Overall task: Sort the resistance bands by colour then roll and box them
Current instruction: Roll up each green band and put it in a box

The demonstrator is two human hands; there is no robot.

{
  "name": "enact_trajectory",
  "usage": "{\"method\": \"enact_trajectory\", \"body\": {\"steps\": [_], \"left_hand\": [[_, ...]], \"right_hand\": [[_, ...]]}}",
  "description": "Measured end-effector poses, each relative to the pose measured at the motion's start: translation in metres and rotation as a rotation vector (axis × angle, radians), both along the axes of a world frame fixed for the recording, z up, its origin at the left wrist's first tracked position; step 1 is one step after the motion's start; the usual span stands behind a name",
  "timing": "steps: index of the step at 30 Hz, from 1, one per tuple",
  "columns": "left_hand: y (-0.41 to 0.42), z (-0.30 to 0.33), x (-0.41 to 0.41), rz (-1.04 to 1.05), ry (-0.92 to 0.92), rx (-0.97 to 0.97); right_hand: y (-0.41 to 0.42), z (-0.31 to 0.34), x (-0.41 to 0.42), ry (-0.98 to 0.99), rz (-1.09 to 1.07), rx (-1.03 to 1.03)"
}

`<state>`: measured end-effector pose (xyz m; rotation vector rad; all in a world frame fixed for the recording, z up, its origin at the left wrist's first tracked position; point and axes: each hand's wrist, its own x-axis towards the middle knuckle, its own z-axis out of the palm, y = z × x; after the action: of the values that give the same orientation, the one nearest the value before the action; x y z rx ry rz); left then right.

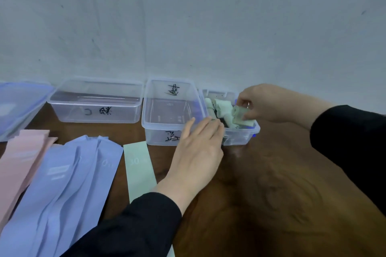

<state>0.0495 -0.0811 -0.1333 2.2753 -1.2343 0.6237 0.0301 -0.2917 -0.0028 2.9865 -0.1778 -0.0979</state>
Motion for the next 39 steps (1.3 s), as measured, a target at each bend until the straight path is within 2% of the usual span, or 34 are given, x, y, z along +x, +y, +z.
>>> {"method": "enact_trajectory", "body": {"steps": [16, 27, 30, 35, 39], "left_hand": [[0.001, 0.006, -0.004, 0.012, 0.055, 0.062], [-0.001, 0.006, -0.006, 0.018, 0.082, 0.044], [-0.001, 0.006, -0.005, 0.02, 0.082, 0.042], [-0.001, 0.005, -0.006, 0.013, 0.081, 0.039], [-0.001, 0.005, -0.005, 0.013, 0.064, 0.043]], "right_hand": [[0.015, -0.022, 0.034, 0.403, 0.137, -0.249], [0.017, -0.018, 0.046, 0.604, 0.08, -0.139], [0.015, -0.015, 0.05, 0.609, 0.035, -0.099], [0.014, -0.013, 0.05, 0.504, -0.031, 0.048], [0.014, -0.016, 0.044, 0.448, -0.029, 0.013]]}}
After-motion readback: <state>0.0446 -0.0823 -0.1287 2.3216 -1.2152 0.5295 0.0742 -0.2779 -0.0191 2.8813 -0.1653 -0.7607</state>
